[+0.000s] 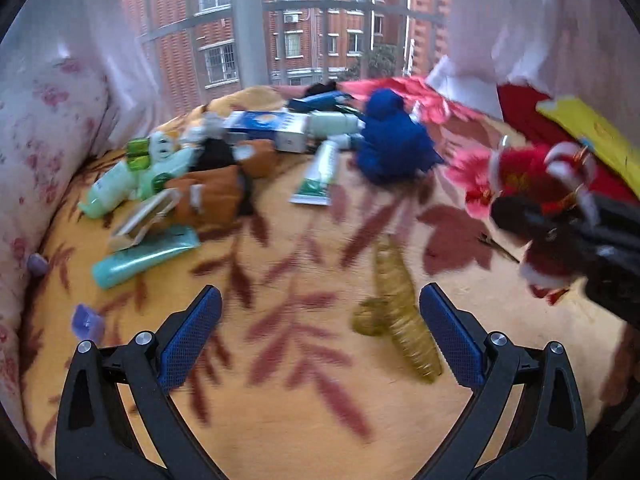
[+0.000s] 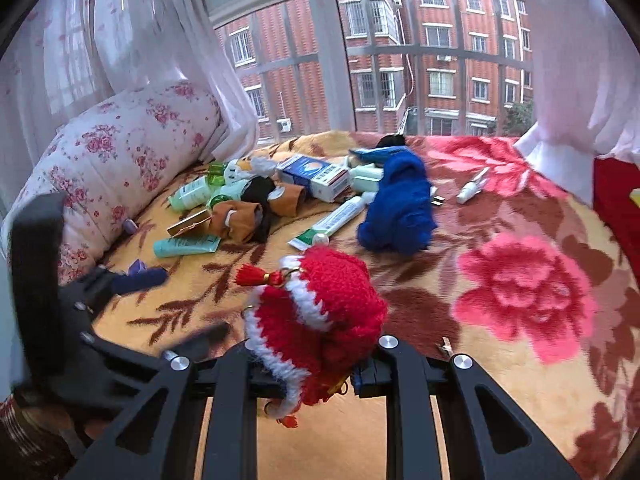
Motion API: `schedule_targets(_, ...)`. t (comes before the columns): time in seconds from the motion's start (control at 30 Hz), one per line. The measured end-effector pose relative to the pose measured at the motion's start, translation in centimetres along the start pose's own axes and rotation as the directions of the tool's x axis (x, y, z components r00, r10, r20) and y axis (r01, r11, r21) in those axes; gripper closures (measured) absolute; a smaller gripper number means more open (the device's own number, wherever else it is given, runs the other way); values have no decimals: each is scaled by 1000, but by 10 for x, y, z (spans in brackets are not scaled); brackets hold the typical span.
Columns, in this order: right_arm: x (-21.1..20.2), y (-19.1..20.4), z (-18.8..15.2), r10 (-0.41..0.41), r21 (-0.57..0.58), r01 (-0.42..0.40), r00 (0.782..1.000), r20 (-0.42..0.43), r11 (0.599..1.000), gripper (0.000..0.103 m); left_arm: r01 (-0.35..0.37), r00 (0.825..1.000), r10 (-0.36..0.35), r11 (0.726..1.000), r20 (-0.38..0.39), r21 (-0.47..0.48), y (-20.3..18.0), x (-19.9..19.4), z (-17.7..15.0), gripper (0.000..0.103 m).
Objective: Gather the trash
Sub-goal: 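Grasp the gold spiral hair clip with the left gripper while the right gripper holds the red hat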
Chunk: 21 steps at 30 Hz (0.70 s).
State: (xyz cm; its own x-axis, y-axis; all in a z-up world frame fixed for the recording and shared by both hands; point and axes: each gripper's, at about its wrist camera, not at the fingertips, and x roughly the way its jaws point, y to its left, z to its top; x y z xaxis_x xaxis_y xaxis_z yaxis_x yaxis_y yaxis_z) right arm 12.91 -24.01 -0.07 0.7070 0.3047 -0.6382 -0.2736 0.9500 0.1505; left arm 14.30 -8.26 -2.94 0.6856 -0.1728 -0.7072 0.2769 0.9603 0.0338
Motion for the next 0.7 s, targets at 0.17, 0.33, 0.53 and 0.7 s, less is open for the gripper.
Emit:
schedule_targets(0.17,-19,-9,-8,-19,9,19,1000,18,1000,83,-56,994,58,998,-98,28,-30,47,8,7)
schedule_targets(0.33,-35,-16,-17,-19,24,18,999,37,1000,82,91,979,-109,990,-173,-112,-13,67,0,70)
schedule_targets(0.53,-47,-16,-25,-6,32,5,999,47,999,82,92,986,-111,984,-123,-151,11,38,-14,72)
schedule_targets(0.7,-60,-3,-30,7,18,-8,998,58,1000,82,93,990,-104,989,-94,-117,13,1,-27,72)
